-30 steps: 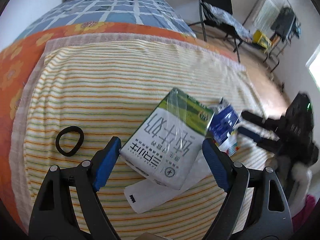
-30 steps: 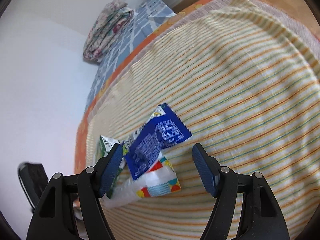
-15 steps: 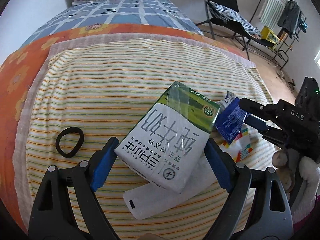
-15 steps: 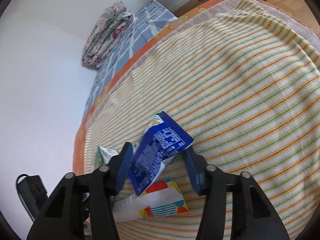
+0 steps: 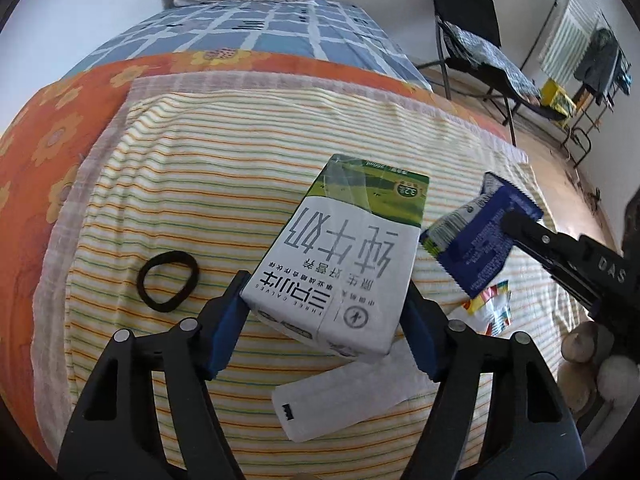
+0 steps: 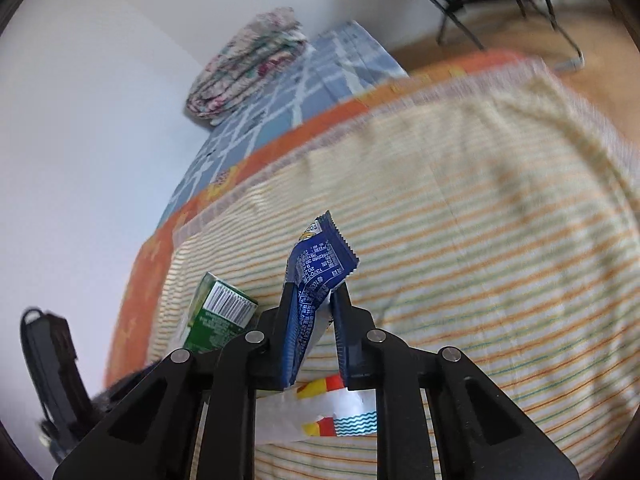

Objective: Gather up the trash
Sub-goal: 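Grasp the white milk carton with the left tool while the right grasps the blue wrapper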

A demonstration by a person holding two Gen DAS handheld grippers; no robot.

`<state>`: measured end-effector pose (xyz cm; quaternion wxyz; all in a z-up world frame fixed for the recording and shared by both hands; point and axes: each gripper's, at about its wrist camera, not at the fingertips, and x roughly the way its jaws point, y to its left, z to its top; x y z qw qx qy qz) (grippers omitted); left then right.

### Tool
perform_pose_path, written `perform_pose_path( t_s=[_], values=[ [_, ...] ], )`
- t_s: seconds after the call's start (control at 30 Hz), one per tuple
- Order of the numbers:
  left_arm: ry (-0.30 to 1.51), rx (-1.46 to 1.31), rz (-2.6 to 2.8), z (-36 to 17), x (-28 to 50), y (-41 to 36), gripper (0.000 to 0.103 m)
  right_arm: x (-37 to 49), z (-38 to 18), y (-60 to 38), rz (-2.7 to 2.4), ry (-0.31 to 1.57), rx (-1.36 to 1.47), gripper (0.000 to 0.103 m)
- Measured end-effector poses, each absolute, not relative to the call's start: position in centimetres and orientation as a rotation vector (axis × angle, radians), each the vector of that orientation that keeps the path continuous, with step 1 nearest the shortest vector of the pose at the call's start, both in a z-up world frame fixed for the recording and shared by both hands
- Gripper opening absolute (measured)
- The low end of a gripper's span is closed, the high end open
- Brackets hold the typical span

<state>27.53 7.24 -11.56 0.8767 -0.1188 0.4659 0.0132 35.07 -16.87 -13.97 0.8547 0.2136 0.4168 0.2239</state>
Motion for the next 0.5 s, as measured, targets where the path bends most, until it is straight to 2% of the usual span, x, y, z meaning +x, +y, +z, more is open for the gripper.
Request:
perform_pose_path(
  t_s=[0.5],
  values=[
    [0.863,-0.22,0.037,-5.5,23.5,7.9,0.07,29.0,-6.2,-15.8,0.509,0.668,0.152,0.015]
  ],
)
